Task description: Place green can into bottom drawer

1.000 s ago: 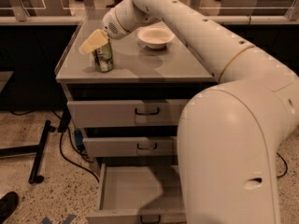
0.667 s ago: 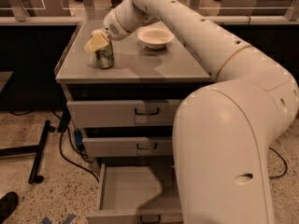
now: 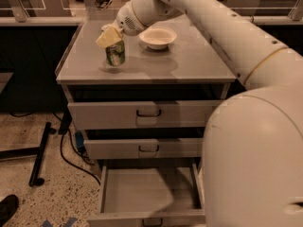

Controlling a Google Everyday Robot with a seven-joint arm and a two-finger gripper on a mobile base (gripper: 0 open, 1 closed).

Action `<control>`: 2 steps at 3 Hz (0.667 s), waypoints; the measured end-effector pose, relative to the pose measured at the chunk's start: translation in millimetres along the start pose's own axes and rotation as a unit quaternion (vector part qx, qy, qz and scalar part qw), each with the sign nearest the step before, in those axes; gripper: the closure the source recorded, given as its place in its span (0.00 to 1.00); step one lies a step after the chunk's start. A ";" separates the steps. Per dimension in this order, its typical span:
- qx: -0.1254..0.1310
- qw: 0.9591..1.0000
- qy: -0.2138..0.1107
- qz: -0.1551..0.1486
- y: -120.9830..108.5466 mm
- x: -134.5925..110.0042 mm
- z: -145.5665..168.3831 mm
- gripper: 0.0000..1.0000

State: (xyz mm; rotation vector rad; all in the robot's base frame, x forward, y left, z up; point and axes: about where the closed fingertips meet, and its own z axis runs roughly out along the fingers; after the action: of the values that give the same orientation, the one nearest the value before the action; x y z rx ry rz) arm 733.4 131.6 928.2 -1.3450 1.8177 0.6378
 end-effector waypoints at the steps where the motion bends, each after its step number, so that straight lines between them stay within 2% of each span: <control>1: -0.029 0.999 -0.026 -0.025 31.7 -9.0 -60.2 1.00; 2: -0.059 0.996 -0.038 -0.056 67.6 -4.7 -116.2 1.00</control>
Offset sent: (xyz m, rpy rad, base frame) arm -0.1586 -0.1164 0.1025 0.0698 -0.0756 0.2592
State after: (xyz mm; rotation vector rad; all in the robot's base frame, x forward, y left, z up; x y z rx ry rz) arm 636.8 66.7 995.7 -1.4700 1.6539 0.7365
